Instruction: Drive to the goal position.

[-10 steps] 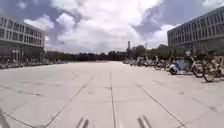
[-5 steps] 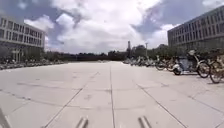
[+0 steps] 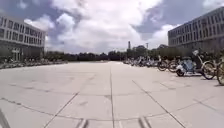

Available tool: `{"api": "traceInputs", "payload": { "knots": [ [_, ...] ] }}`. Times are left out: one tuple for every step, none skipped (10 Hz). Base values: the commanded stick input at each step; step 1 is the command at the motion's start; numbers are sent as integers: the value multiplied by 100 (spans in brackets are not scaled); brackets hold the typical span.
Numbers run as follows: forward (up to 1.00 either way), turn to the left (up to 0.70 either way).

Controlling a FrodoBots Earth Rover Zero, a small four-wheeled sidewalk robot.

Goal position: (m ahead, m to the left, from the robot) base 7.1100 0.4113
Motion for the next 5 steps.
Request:
{"api": "traceInputs", "payload": {
  "knots": [
    [50,0],
    [50,0],
    [50,0],
    [50,0],
    [50,0]
  ]
}}
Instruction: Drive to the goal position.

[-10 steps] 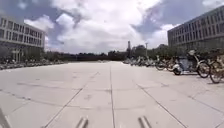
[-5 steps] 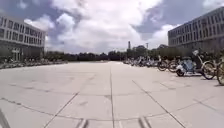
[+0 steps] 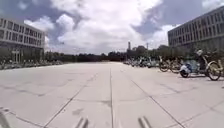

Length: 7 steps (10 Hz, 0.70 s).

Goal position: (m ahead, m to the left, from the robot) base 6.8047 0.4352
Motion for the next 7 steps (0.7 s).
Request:
{"api": "traceInputs", "payload": {
  "knots": [
    [50,0],
    [50,0],
    [50,0],
    [50,0],
    [50,0],
    [50,0],
    [50,0]
  ]
}}
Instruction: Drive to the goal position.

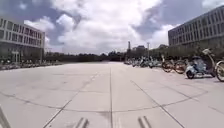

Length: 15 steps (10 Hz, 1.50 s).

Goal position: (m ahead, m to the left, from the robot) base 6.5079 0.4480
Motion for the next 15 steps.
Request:
{"api": "traceInputs", "payload": {
  "knots": [
    [50,0],
    [50,0],
    [50,0],
    [50,0],
    [50,0],
    [50,0],
    [50,0],
    [50,0],
    [50,0],
    [50,0],
    [50,0],
    [50,0],
    [50,0],
    [50,0],
    [50,0]
  ]
}}
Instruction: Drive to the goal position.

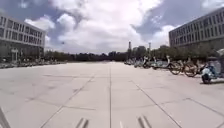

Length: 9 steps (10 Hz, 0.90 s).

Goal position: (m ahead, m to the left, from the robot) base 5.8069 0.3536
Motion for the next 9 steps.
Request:
{"api": "traceInputs", "payload": {
  "knots": [
    [50,0],
    [50,0],
    [50,0],
    [50,0],
    [50,0],
    [50,0],
    [50,0],
    [50,0],
    [50,0]
  ]
}}
